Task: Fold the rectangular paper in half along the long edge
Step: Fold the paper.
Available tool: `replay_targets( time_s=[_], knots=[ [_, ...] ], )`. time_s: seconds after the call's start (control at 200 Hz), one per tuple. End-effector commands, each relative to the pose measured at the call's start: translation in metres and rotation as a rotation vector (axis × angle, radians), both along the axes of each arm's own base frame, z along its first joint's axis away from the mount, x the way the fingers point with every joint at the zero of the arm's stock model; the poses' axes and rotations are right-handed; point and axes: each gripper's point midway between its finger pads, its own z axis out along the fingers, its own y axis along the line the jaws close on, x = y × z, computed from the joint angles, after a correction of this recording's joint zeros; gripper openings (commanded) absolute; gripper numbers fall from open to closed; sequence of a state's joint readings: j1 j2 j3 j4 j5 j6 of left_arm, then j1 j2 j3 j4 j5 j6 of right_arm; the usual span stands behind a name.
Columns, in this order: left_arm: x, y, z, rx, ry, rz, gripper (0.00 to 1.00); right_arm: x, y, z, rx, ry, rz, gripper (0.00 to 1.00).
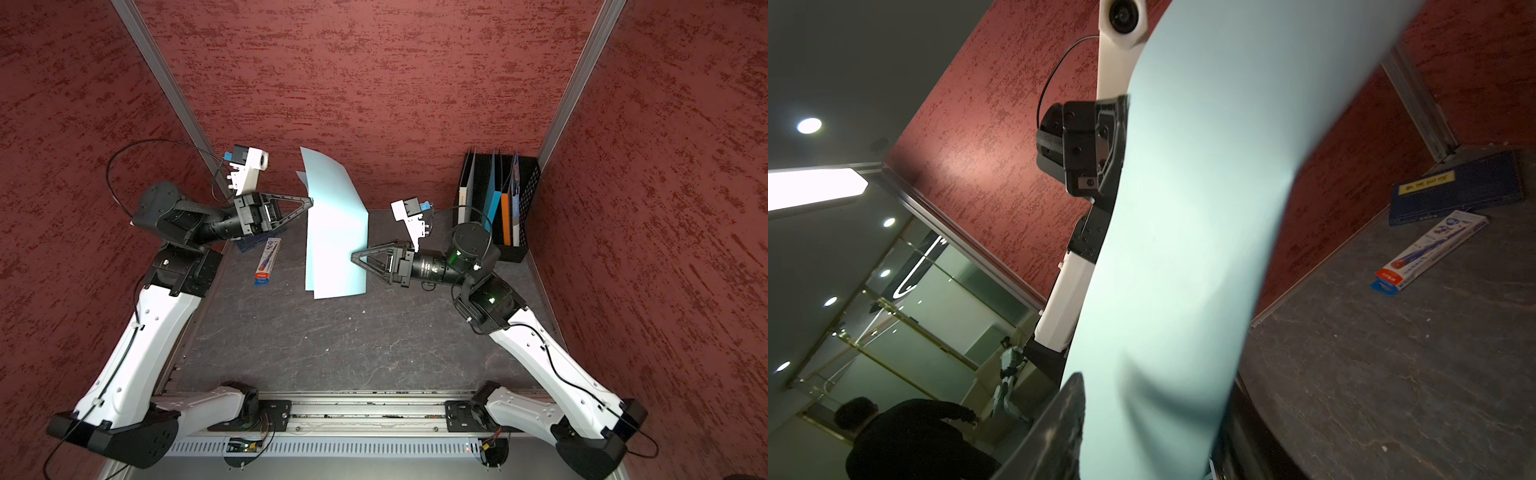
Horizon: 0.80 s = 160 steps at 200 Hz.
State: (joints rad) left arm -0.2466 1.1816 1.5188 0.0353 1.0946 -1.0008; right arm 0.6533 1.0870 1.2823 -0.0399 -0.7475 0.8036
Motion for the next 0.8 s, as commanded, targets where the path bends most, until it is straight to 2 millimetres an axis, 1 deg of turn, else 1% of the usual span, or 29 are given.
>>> replay_targets(
  time_s=[0.0,0.095,0.25,0.436,0.581,0.797],
  knots=[
    [-0.011,0.004,0.009,-0.013,-0.042,0.004,0.0,0.01,-0.01,0.025,0.059,-0.076,-0.039,0.5],
    [-0.012,0.005,0.008,-0.01,-0.038,0.008,0.0,0.016,-0.013,0.032,0.075,-0.092,-0.048,0.51],
    [-0.012,0.005,0.006,-0.01,-0.031,0.008,0.0,0.024,-0.01,0.038,0.104,-0.106,-0.045,0.51],
    [-0.01,0.004,0.005,-0.009,-0.025,0.006,0.0,0.028,-0.007,0.045,0.146,-0.121,-0.032,0.49],
    [-0.008,0.003,0.002,-0.006,-0.016,0.006,0.0,0.026,-0.006,0.051,0.167,-0.136,-0.014,0.37],
    [-0.004,0.002,-0.004,-0.001,-0.001,0.007,0.0,0.026,-0.008,0.056,0.187,-0.142,-0.014,0.09]
  ],
)
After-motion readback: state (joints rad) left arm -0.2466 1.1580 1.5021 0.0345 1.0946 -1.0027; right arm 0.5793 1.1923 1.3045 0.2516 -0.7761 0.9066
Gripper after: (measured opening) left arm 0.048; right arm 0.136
